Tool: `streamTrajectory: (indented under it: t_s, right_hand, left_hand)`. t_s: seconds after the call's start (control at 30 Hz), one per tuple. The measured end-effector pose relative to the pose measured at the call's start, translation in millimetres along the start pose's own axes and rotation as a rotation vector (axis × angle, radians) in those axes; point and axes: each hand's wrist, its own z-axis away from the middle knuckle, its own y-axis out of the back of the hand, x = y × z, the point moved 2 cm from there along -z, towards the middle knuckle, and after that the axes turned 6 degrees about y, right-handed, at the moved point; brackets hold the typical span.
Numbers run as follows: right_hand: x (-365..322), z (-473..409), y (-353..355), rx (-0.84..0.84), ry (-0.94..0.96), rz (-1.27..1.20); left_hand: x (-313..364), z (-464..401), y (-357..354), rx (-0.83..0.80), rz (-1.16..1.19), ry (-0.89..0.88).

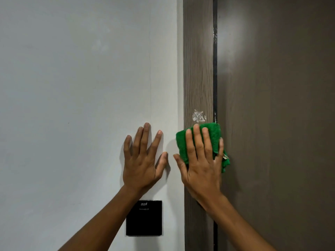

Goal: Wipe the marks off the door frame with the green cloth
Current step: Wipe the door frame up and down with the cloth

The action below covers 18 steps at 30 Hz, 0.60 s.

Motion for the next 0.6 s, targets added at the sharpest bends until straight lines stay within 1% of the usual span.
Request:
streamTrajectory:
  t_s: [0.07,0.1,0.13,0.17,0.23,0.33,0.4,0.43,0.53,0.6]
  right_hand:
    - [5,22,-3,-0.028,0.150,0.040]
    - [10,32,-4,-0.040,0.193,0.046]
    - [15,39,-4,-0.045,0.194,0.042]
    - [20,39,-1,-0.035,0.161,0.033]
    - [25,23,3,-0.004,0.038,-0.002]
    - [22,-23,7,0.050,-0.142,-0.054]
    - [16,-44,6,0.054,-0.166,-0.039]
    - [12,-45,4,0.046,-0.111,-0.012]
    - [14,-18,-3,0.004,0.177,0.059]
    - [23,11,-3,-0.013,0.237,0.055]
  left_hand:
    - [0,0,0,-0.013,-0.001,-0.008]
    - [-1,0,1,-0.018,0.000,-0.006]
    - [-1,0,1,-0.022,0.006,-0.003]
    - [0,0,2,-0.020,0.016,0.000]
    - [1,-2,3,-0.019,0.023,0.009]
    - [1,-1,3,-0.013,0.027,0.009]
    - [0,0,1,-0.016,0.017,0.004]
    - [0,-1,0,-0.023,0.010,0.004]
    - [3,-2,3,-0.070,-0.002,0.016]
    - [3,-3,10,-0.101,0.024,0.017]
